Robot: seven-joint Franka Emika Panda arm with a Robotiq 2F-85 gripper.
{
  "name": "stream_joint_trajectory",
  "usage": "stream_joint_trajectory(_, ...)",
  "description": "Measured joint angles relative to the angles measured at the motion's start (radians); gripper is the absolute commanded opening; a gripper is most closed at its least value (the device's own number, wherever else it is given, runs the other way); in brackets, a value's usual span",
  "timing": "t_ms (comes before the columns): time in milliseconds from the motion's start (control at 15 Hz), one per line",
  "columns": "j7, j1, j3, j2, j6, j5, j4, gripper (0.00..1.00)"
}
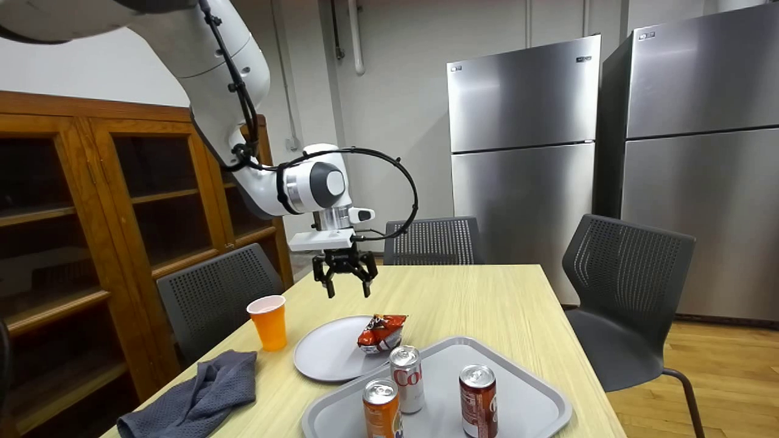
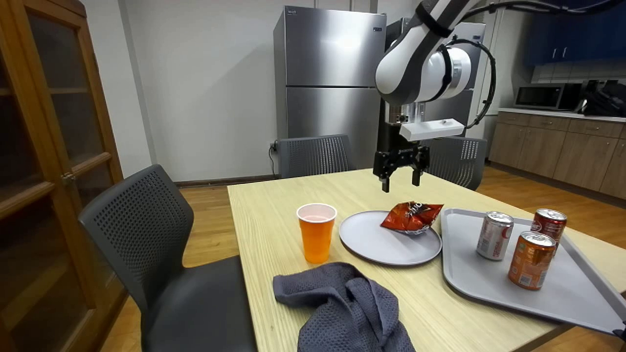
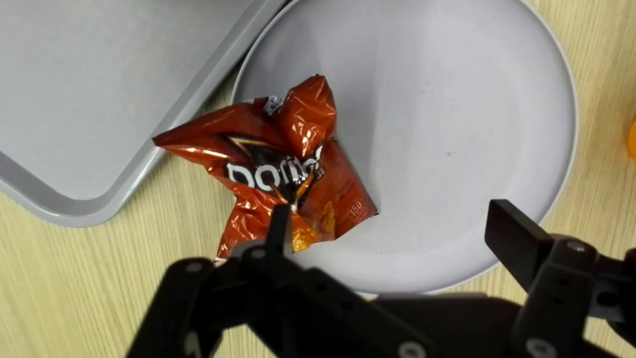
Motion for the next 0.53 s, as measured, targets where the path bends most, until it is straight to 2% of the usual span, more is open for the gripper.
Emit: stream_joint_trajectory(533, -0.092, -0.04, -0.002, 0.118, 0.008, -0.015, 0.117, 1.0)
